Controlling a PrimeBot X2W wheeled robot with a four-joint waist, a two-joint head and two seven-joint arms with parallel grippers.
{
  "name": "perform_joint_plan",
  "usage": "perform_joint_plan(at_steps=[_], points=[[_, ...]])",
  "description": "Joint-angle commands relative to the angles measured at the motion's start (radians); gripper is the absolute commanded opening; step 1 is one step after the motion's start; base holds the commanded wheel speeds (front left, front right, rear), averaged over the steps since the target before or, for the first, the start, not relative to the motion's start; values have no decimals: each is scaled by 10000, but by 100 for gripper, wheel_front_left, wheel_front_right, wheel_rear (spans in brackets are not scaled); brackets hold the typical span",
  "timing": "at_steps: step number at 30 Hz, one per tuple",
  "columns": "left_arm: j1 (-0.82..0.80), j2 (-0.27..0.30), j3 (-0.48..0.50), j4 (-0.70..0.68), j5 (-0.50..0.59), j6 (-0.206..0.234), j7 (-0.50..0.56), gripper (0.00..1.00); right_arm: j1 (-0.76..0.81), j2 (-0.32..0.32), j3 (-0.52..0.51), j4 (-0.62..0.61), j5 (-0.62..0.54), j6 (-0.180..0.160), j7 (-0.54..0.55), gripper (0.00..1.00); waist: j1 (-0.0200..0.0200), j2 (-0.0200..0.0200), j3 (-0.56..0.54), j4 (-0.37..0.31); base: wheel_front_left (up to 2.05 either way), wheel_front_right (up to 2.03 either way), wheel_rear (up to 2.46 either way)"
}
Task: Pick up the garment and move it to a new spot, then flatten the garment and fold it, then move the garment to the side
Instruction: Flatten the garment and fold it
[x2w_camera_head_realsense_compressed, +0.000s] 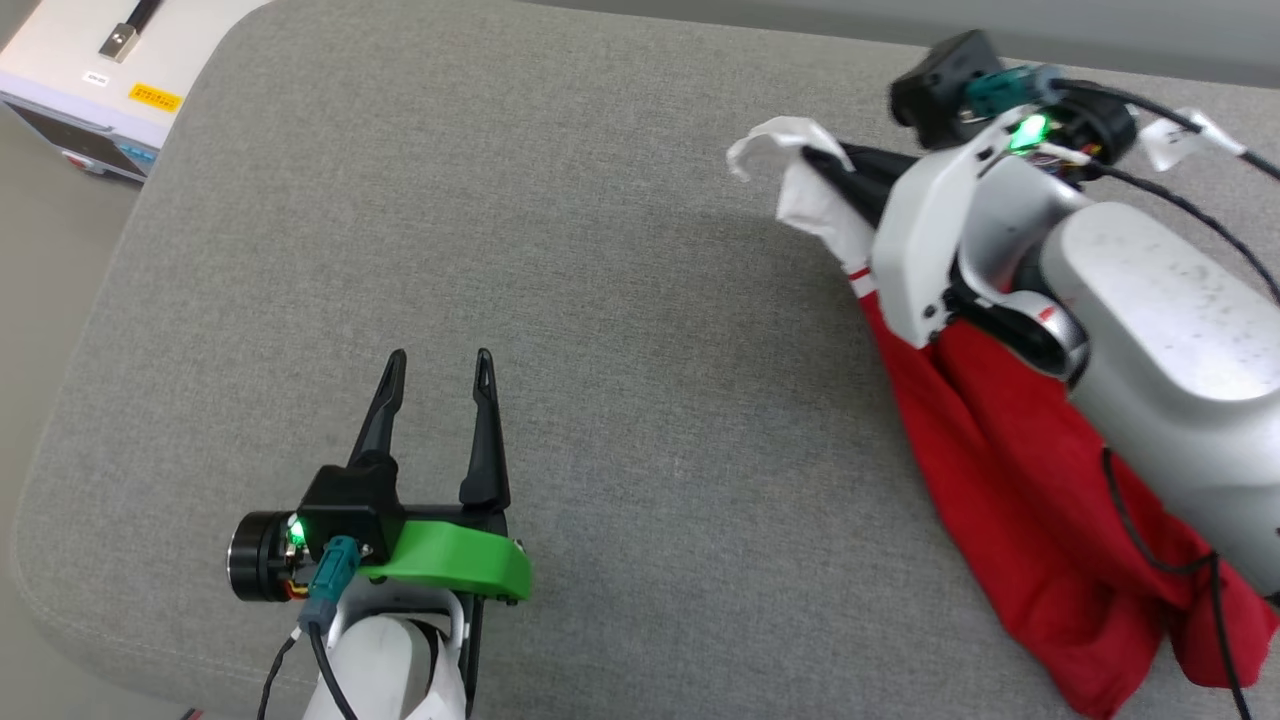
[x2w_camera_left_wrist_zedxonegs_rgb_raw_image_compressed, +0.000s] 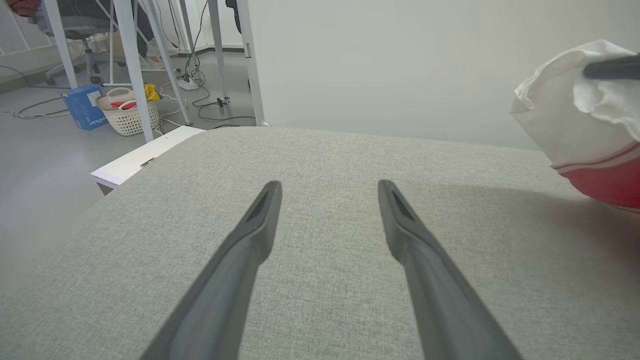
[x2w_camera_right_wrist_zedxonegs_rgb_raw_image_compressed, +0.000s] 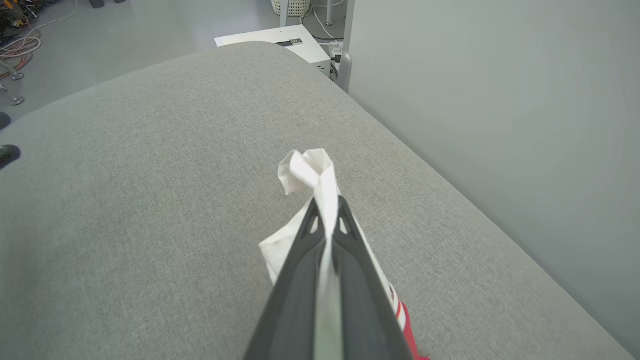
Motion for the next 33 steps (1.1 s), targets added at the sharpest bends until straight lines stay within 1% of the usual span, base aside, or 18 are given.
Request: perform_joint_plan(at_steps=[1,7,10,13,16,20,24,25,26,30,33], points=[[30,-32,39,-26,7,41,-57,100,-256,304,279,62,-114,-7,-186,0,0,0,60,103,0,0,0],[43,-32,112,-84,-35,136,-57,100,-334,1330,1874,322,-34,-7,-584,0,0,0,128,246,0,0,0],[72,-32,152,-94,-62,170,-57,100,-35,1615,2754,523,223,-7,-637,0,0,0,135,288,0,0,0],[75,-32,174,-100,-83,175,-57,100,477,1695,3428,847,457,-7,-542,0,0,0,165,330,0,0,0],[61,-32,195,-114,-94,191,-57,100,1184,1728,3662,1094,685,-7,-214,0,0,0,219,338,0,0,0],[32,-32,210,-87,-116,201,-57,100,2102,1710,3720,1067,163,-7,525,0,0,0,279,323,0,0,0],[43,-32,278,-3,-101,206,-57,100,2386,1841,3724,919,136,-7,318,0,0,0,211,173,0,0,0],[43,-32,286,32,-88,187,-57,100,2337,1878,3725,934,150,-7,82,26,0,0,159,135,0,0,0],[41,-32,289,63,-71,174,-57,100,2261,1907,3725,954,119,-7,-196,100,0,0,92,104,0,0,0],[105,-32,405,138,37,116,-57,100,2014,1910,3633,960,162,-7,-1607,100,0,0,-235,-18,0,0,0],[204,-32,568,150,150,38,-57,100,2033,1732,3203,800,195,-7,-2645,100,0,0,-500,-132,0,0,0]])
